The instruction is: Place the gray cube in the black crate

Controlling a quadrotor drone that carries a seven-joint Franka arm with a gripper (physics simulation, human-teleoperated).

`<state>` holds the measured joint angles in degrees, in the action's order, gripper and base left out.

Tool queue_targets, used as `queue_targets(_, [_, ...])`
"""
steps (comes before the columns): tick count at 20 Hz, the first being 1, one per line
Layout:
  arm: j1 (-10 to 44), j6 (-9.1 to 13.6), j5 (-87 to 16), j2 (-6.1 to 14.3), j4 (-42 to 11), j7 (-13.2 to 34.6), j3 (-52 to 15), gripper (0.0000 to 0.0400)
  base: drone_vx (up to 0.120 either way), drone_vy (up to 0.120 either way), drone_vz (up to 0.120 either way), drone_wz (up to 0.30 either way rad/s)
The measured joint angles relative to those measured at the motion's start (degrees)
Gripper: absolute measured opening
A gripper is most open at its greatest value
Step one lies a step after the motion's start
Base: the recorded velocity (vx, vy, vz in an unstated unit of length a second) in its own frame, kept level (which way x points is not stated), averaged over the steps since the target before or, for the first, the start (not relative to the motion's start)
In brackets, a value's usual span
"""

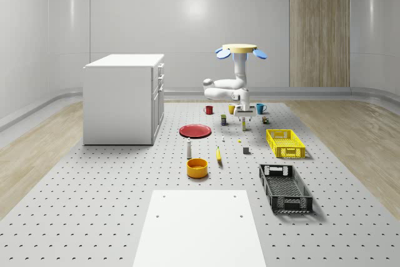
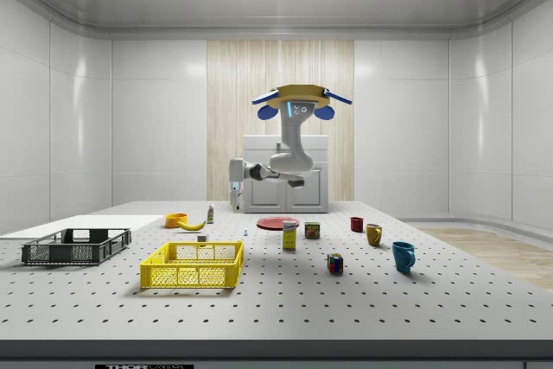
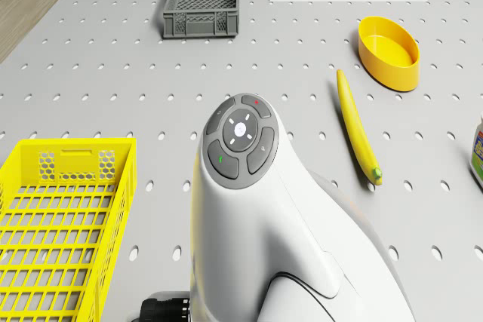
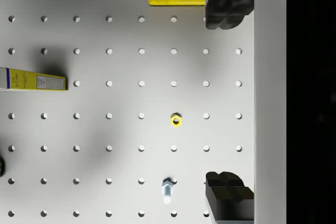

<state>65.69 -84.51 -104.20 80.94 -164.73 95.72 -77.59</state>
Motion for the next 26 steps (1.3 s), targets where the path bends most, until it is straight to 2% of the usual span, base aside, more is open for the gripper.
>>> queue_targets(2, [0.07, -0.27, 0.12, 0.29, 0.01, 0.06, -0.05, 0.04, 0.12, 0.0, -0.04, 0.0])
queue_targets(11, [0.35, -1.4, 0.64, 1.5, 0.07, 0.3, -0.27, 0.04, 0.12, 0.0, -0.12, 0.0])
queue_targets(16, [0.49, -1.98, 0.9, 2.12, 0.1, 0.42, -0.37, 0.04, 0.12, -0.112, -0.12, 0.0])
queue_targets(26, [0.75, -3.03, 1.37, 3.25, 0.15, 0.63, -0.56, 0.04, 0.12, 0.012, -0.004, 0.0])
